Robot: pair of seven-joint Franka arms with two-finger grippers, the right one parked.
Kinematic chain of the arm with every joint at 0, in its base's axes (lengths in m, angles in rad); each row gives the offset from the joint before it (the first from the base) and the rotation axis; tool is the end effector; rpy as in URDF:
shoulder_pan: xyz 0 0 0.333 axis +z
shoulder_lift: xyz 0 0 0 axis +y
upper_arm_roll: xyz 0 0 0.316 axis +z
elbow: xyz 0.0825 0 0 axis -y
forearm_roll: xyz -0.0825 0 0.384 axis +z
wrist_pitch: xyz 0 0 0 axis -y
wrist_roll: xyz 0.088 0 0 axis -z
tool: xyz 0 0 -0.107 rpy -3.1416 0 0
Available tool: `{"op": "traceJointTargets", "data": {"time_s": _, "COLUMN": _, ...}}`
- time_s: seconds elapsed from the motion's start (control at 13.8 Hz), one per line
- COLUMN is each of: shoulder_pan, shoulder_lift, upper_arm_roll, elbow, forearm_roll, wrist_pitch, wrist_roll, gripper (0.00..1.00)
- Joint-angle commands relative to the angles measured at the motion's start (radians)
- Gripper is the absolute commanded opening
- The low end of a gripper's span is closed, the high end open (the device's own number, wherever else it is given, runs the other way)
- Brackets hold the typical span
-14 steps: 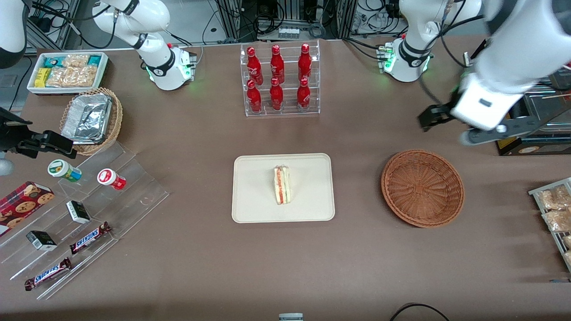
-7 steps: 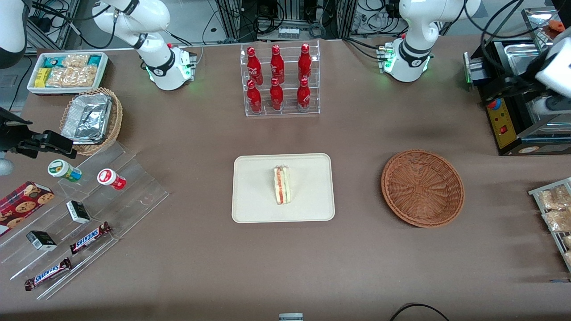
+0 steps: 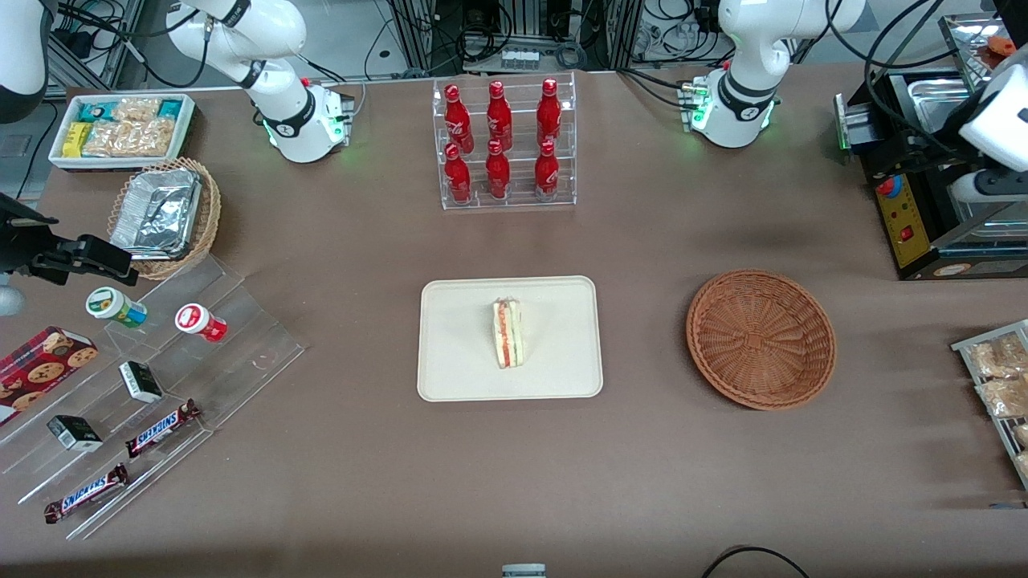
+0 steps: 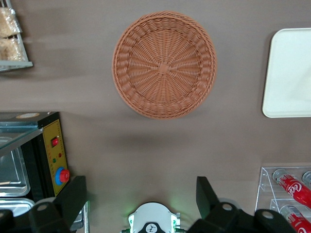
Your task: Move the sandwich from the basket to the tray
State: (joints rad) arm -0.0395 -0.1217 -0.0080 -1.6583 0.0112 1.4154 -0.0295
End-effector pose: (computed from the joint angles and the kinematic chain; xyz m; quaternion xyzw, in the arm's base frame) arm 0.4984 -0.0226 0.6354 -0.9981 0.0084 0.0603 0.0084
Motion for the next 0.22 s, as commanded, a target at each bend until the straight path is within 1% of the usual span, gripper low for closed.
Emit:
{"op": "traceJointTargets", "data": {"time_s": 0.0, "shoulder_pan": -0.014, "shoulder_lift": 0.023, "upper_arm_roll": 0.005, "elbow": 0.045, "forearm_roll": 0.001, "wrist_pitch": -0.007, "wrist_roll": -0.004, "gripper": 0.99}}
{"op": "traceJointTargets", "data": {"time_s": 0.15, "shoulder_pan": -0.017, "shoulder_lift": 0.024, "upper_arm_roll": 0.005, "elbow": 0.046, "forearm_roll": 0.004, "wrist_pitch": -0.013, "wrist_roll": -0.016, "gripper": 0.99}}
